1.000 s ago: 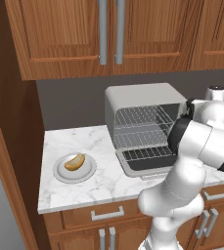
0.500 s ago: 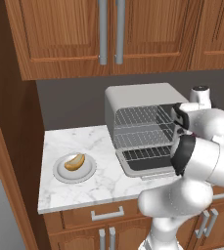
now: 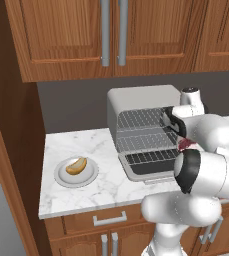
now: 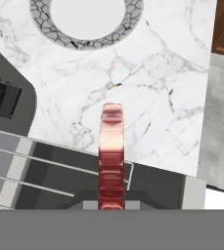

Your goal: Open the toaster oven door. Place the hotdog bun on the top rack in the toaster oven and place the steak on the bottom rack.

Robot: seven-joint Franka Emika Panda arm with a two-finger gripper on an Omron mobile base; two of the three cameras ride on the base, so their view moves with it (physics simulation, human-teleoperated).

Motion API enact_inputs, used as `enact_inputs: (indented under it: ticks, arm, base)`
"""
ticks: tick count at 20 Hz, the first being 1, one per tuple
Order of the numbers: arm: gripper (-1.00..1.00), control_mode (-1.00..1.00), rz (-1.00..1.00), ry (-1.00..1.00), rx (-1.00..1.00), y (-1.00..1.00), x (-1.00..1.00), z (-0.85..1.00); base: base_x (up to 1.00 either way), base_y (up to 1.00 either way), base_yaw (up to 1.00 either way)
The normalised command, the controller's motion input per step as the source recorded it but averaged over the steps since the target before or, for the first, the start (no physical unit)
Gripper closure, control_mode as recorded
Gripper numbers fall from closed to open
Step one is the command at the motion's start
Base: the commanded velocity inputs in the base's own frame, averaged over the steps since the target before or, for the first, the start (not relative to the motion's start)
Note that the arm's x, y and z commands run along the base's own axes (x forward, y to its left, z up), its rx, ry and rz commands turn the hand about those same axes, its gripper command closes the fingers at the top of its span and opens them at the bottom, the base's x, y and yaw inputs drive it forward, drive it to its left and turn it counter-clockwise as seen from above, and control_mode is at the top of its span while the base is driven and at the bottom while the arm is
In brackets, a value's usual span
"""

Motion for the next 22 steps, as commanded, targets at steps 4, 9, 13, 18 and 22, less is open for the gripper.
enact_inputs:
  ticks: [4, 9, 13, 18, 22]
  arm:
    - [1.0, -1.0, 0.0, 0.0, 0.0, 0.48, 0.08, -0.01]
    - [1.0, -1.0, 0.0, 0.07, 0.0, 0.38, 0.12, -0.11]
    - [1.0, -1.0, 0.0, 0.11, 0.0, 0.36, 0.1, -0.12]
    - [1.0, -1.0, 0.0, 0.09, 0.0, 0.3, 0.13, -0.09]
    - [1.0, -1.0, 0.0, 0.02, 0.0, 0.32, 0.0, -0.02]
  base:
    - [0.0, 0.0, 0.0]
    - [0.0, 0.0, 0.0]
    - [0.0, 0.0, 0.0]
    - [0.0, 0.0, 0.0]
    - [0.0, 0.0, 0.0]
